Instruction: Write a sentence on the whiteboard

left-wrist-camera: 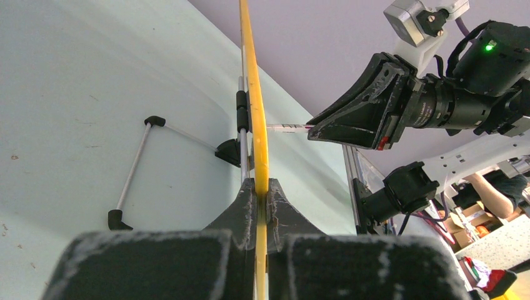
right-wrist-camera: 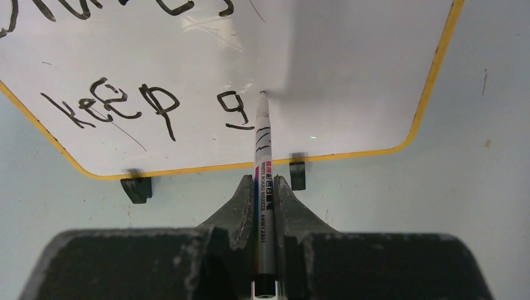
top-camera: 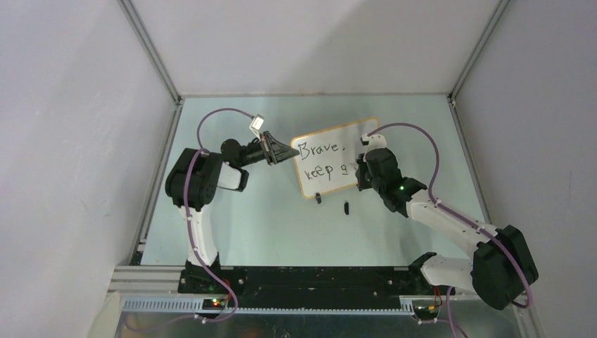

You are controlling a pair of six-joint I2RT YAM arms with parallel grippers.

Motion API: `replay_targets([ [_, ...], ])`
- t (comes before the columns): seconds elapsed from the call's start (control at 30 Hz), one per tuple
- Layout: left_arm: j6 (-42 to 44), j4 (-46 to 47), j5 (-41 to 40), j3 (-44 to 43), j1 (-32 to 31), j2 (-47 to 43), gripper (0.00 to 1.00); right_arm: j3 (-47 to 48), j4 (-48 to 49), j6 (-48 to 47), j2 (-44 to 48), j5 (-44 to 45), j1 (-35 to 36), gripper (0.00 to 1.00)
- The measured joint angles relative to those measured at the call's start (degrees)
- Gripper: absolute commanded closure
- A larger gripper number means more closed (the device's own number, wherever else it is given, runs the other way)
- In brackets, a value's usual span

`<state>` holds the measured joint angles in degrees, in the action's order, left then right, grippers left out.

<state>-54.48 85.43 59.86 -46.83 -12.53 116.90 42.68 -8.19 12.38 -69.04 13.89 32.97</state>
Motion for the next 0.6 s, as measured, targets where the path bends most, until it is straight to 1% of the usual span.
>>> replay_targets([
  [0.6, 0.00, 0.02, 0.02, 0.00, -0.02, -0.02, 1.00, 0.00, 0.20, -0.46, -0.02, -1.33, 0.02, 1.00],
])
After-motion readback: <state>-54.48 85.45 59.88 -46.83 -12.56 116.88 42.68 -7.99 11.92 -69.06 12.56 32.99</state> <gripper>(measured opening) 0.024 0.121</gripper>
